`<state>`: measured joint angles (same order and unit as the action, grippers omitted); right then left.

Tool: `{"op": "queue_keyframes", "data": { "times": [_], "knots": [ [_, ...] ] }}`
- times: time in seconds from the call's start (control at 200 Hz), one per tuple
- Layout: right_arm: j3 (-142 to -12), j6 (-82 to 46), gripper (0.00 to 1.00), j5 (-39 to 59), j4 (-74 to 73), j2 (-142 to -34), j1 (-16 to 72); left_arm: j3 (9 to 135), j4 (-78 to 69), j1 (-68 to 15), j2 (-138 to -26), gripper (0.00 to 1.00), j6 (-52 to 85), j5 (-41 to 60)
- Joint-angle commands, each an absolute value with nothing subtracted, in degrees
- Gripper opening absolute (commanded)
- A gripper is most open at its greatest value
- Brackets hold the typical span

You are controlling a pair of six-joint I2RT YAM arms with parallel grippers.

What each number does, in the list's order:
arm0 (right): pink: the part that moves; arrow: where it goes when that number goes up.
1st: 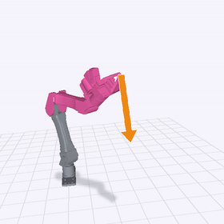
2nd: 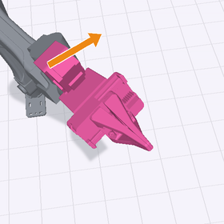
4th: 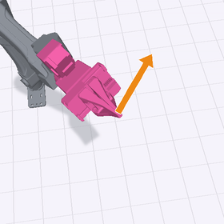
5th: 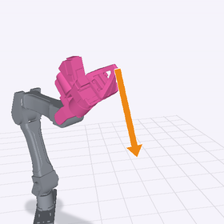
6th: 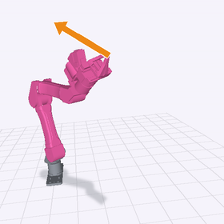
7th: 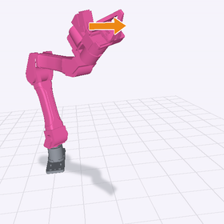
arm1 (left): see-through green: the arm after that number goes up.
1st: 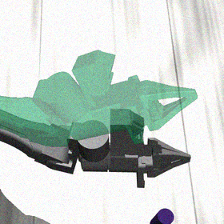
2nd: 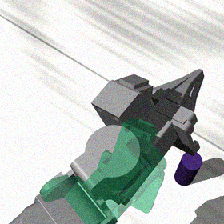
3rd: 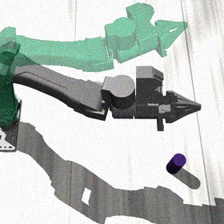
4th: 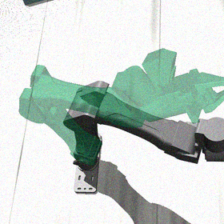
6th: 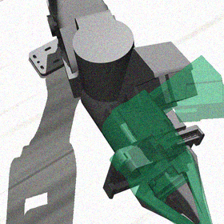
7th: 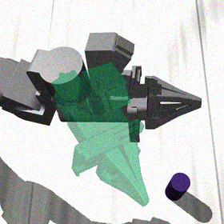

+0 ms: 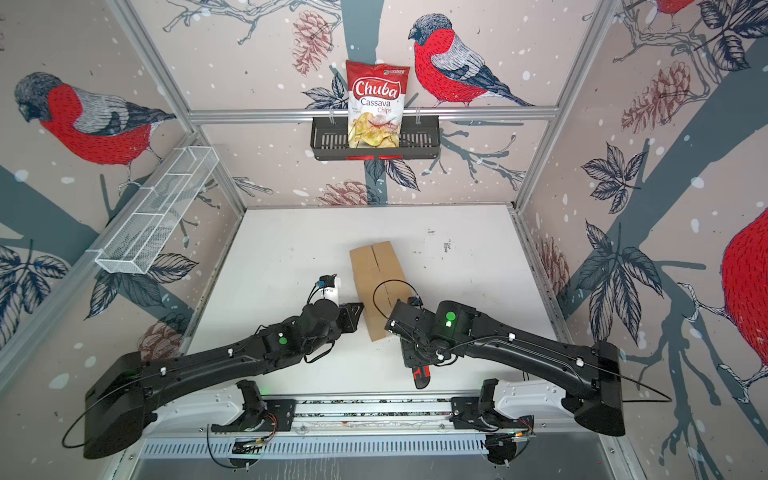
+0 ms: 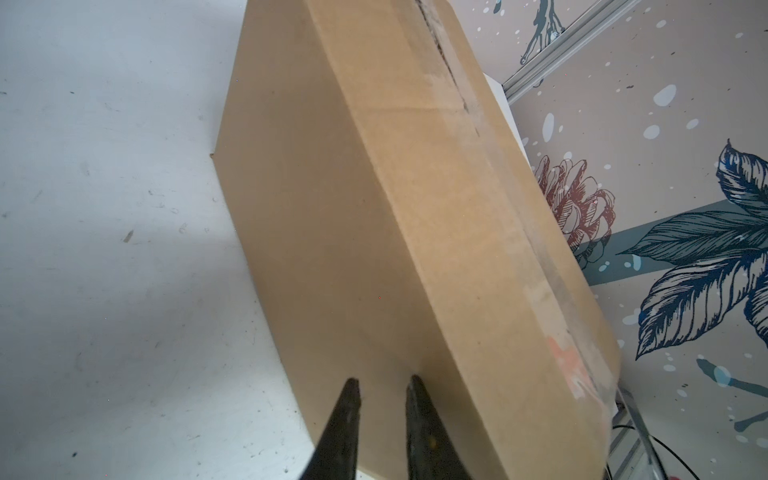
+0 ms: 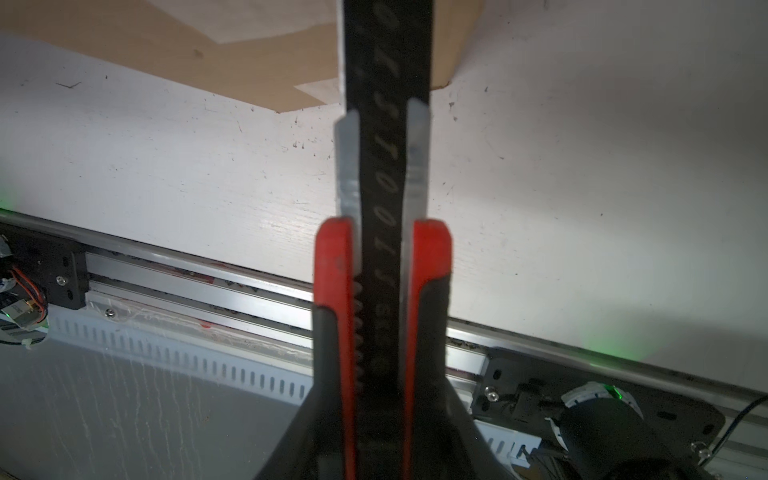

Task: Unpack the express box

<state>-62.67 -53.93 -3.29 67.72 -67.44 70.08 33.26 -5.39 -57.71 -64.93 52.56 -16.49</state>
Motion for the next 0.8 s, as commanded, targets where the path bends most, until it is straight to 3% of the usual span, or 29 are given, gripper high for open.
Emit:
{"op": "queue_keyframes", "data": {
  "times": [0.0, 0.796],
  "knots": [
    [-62.93, -53.63, 0.12, -3.72, 67.93, -67.55, 70.18, 33.16, -7.55, -57.84, -64.84, 0.23, 52.85, -16.29],
    [-61.17, -53.64, 0.12, -3.19, 66.53, -66.96, 70.22, 32.96, -7.96, -57.95, -64.67, 0.22, 52.91, -16.78]
  ]
}}
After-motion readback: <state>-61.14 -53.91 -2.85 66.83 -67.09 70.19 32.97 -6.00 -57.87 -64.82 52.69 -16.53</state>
